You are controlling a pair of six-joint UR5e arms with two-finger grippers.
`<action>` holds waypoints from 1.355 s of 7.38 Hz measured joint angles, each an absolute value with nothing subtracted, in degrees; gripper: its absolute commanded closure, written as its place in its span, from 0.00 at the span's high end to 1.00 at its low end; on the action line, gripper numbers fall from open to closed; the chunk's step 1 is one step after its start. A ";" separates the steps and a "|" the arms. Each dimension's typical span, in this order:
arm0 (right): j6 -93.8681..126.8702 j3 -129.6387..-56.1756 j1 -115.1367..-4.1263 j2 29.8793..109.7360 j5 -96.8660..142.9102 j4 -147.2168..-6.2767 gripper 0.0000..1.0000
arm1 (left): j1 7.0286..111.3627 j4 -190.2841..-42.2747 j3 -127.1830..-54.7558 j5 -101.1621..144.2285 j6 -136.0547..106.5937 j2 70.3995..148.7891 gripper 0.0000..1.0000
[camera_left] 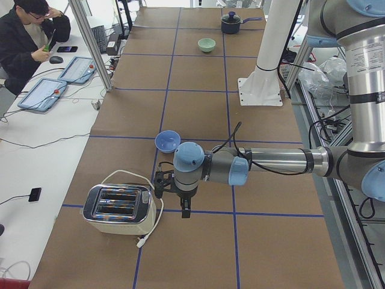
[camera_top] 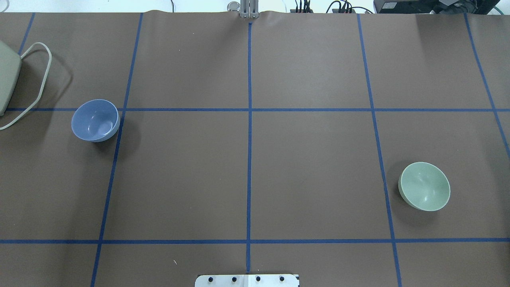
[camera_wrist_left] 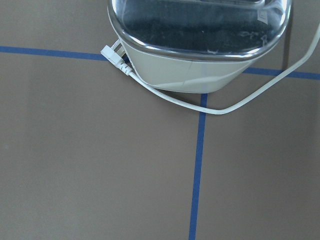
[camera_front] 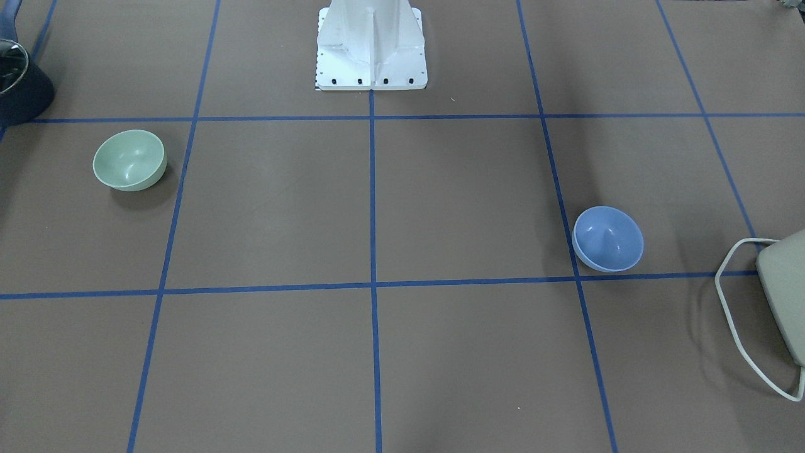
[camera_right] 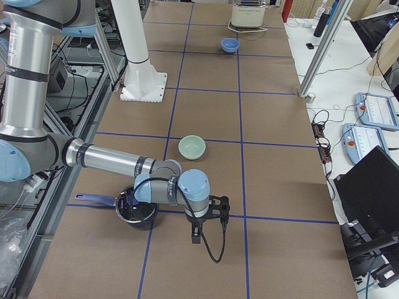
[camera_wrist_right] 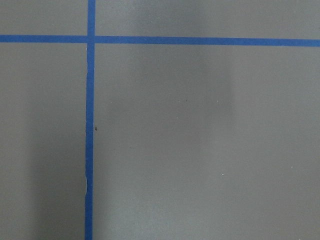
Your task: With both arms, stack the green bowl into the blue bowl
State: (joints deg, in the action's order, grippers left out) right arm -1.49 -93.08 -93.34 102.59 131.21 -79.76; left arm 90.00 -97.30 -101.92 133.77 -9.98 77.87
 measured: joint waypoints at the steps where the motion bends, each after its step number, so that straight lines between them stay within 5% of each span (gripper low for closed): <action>1: -1.49 -93.08 -93.34 102.62 131.21 -79.73 1.00 | 89.98 -97.29 -102.00 133.77 -9.95 77.87 0.98; 7: -1.20 -95.72 -93.05 101.71 133.55 -77.77 1.00 | 89.91 -99.50 -106.17 134.36 -10.17 81.17 0.98; 10: 1.34 -97.03 -90.92 99.63 135.16 -71.81 1.00 | 89.45 -117.19 -103.98 134.76 -10.50 83.27 0.98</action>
